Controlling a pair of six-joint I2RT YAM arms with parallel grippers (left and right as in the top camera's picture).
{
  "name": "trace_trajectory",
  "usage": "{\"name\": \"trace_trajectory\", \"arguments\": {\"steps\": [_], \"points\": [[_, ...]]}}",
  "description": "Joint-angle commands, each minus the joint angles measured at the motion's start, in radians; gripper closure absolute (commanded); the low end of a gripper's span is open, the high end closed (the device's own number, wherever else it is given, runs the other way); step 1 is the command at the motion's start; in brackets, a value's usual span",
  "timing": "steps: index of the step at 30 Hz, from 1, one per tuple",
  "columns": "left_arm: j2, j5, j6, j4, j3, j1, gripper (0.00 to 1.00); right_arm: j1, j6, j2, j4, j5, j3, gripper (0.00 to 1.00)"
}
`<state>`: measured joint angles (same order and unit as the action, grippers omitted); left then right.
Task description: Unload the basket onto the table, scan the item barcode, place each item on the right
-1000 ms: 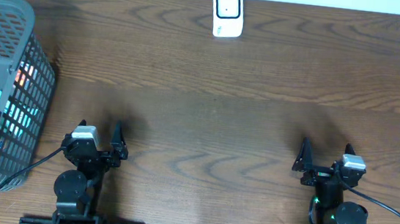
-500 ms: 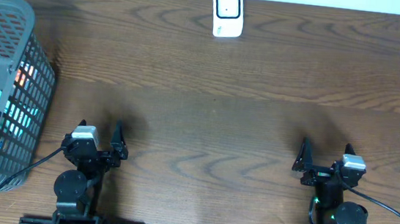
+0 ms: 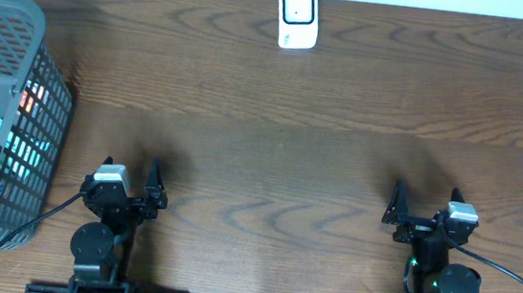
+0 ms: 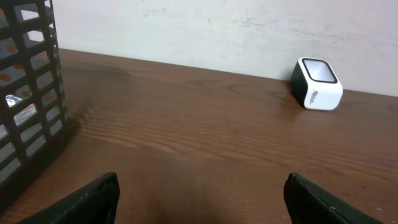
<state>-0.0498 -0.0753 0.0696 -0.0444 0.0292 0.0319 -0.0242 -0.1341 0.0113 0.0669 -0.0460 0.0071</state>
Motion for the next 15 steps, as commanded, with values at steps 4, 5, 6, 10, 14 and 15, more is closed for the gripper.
{"name": "trace_trajectory", "arguments": {"steps": [4, 5, 6, 10, 14, 15], "points": [[-0.001, 0.001, -0.02, -0.02, -0.025, 0.002, 0.15, -0.008, -0.015, -0.005, 0.003, -0.013, -0.002, 0.01], [-0.001, 0.001, -0.021, -0.02, -0.025, 0.002, 0.15, -0.008, -0.014, -0.005, 0.003, -0.013, -0.002, 0.01], [-0.001, 0.001, -0.02, -0.02, -0.025, 0.002, 0.15, -0.008, -0.015, -0.005, 0.003, -0.013, -0.002, 0.01], [-0.001, 0.001, -0.02, -0.02, -0.025, 0.002, 0.15, -0.008, -0.014, -0.005, 0.003, -0.013, -0.002, 0.01], [-0.001, 0.014, -0.021, -0.018, -0.025, 0.002, 0.15, -0.008, -0.014, -0.005, 0.003, -0.013, -0.002, 0.01], [-0.001, 0.016, -0.021, -0.019, -0.025, 0.002, 0.15, -0.008, -0.014, -0.005, 0.003, -0.013, -0.002, 0.01]]}}
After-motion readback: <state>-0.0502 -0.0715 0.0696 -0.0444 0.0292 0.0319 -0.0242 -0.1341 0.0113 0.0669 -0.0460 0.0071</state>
